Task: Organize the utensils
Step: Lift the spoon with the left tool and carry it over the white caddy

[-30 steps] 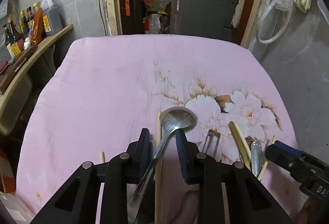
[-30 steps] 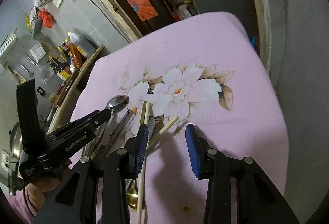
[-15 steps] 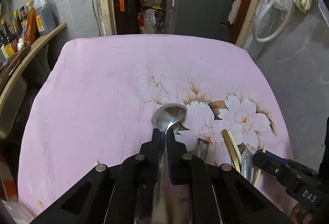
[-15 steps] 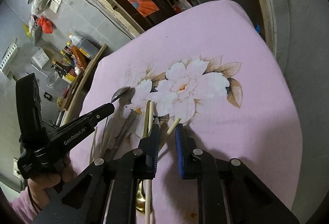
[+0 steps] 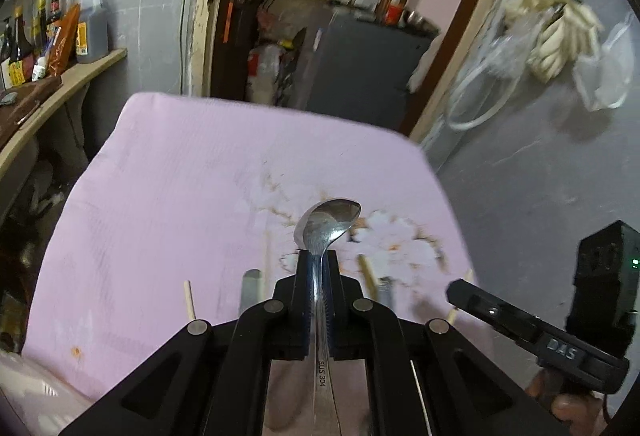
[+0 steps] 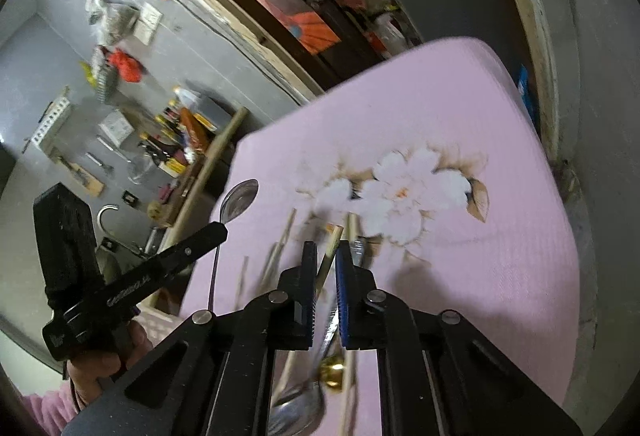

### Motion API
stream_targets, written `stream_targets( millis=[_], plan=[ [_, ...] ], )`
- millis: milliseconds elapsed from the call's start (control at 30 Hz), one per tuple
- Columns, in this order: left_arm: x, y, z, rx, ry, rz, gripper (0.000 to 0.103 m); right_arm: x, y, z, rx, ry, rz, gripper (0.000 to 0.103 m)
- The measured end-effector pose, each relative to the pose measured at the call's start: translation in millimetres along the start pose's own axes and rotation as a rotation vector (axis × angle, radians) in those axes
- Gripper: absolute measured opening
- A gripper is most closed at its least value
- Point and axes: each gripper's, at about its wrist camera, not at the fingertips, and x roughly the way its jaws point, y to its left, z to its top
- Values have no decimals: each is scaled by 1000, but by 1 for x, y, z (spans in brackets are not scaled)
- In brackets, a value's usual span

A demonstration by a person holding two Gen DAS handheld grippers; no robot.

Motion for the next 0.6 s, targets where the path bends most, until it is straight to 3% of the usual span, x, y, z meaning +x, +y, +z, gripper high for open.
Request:
stream_targets(
  millis=[167,400,600],
  plan=[
    [-21,-4,-4,2,-20,-53,5,-19,24,1,-80,-37,2,7],
    [-41,-5,-20,-1,16,-112,5,-38,31,2,-56,-57,-22,7],
    [-67,1,-27,-16,-22,-172,5,-55,46,-8,-88,-105,-39,5]
  ],
)
